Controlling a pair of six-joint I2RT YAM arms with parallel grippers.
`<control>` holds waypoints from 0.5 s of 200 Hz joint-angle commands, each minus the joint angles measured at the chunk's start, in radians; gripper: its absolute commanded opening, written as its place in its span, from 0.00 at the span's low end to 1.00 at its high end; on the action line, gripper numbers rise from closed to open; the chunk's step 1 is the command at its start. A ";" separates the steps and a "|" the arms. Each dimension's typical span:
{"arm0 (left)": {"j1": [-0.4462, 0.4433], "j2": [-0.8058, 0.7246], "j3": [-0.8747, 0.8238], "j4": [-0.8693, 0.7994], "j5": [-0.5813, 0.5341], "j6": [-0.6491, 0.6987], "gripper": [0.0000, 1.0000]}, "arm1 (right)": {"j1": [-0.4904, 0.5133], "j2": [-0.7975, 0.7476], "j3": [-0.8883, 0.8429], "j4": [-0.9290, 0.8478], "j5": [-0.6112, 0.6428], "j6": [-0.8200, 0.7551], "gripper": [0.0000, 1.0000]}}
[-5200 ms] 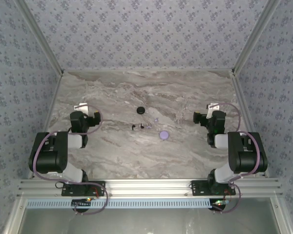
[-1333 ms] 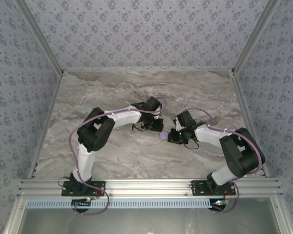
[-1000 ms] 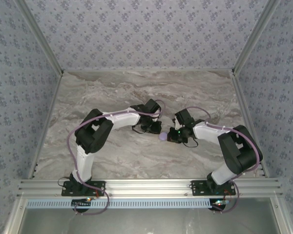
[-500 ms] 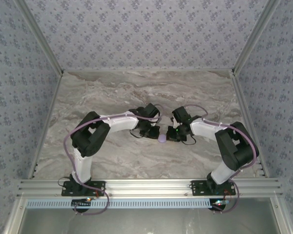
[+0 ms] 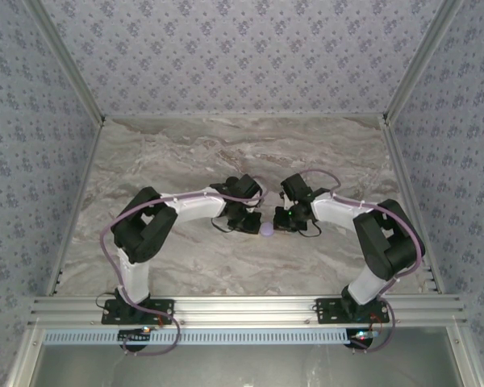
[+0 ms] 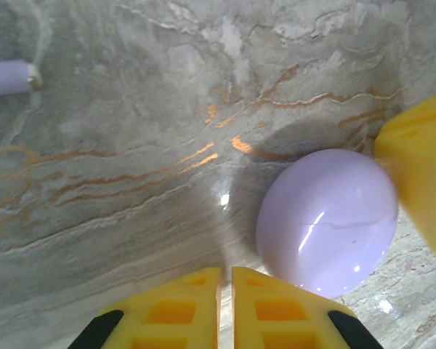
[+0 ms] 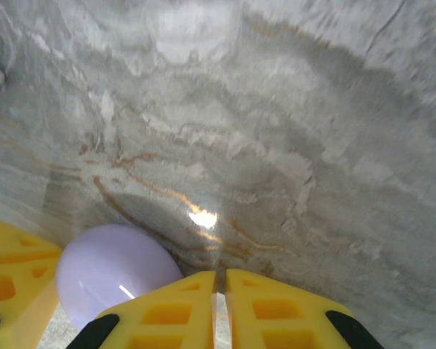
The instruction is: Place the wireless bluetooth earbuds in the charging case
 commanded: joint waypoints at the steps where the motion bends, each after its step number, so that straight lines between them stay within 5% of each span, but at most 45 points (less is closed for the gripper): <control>1: -0.002 -0.052 -0.003 -0.057 -0.082 -0.013 0.12 | -0.003 -0.001 0.029 -0.011 0.106 -0.019 0.14; 100: 0.036 0.067 0.132 -0.027 0.003 -0.016 0.10 | 0.009 -0.088 -0.051 -0.032 -0.038 -0.023 0.13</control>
